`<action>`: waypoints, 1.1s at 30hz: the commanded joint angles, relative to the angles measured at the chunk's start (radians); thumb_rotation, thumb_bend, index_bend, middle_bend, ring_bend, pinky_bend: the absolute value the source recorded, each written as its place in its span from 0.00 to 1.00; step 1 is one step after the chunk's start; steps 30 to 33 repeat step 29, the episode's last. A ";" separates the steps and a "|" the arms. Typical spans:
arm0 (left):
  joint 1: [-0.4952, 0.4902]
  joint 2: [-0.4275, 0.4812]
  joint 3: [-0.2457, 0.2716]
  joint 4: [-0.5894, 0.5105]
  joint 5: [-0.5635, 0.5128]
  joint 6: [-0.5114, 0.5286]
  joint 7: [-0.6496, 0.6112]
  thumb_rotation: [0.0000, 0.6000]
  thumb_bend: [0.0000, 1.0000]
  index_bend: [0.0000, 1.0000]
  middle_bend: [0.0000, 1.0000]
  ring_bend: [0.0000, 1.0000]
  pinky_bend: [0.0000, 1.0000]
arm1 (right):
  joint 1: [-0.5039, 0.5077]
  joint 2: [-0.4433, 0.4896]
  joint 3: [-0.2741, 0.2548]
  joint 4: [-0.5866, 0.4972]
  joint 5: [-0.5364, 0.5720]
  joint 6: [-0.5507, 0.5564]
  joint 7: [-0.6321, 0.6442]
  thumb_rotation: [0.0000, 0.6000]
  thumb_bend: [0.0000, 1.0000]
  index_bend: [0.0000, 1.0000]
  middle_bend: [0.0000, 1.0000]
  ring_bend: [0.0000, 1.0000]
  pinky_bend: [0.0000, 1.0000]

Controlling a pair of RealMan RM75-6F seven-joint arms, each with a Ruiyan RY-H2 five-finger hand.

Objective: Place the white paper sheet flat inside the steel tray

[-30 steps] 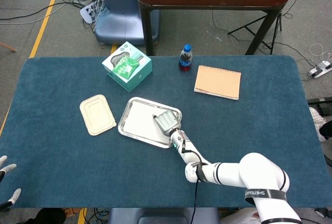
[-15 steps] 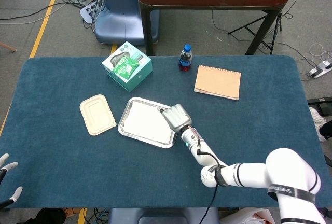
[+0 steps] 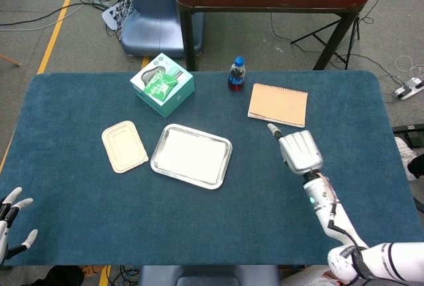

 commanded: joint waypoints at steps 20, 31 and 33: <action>-0.060 -0.011 -0.022 -0.059 0.021 -0.023 0.083 1.00 0.24 0.17 0.09 0.09 0.00 | -0.457 0.112 -0.110 0.067 -0.359 0.293 0.287 1.00 0.41 0.13 0.30 0.23 0.45; -0.063 -0.019 -0.017 -0.074 0.023 -0.018 0.105 1.00 0.24 0.17 0.09 0.09 0.00 | -0.513 0.103 -0.089 0.098 -0.413 0.244 0.325 1.00 0.41 0.13 0.30 0.22 0.43; -0.063 -0.019 -0.017 -0.074 0.023 -0.018 0.105 1.00 0.24 0.17 0.09 0.09 0.00 | -0.513 0.103 -0.089 0.098 -0.413 0.244 0.325 1.00 0.41 0.13 0.30 0.22 0.43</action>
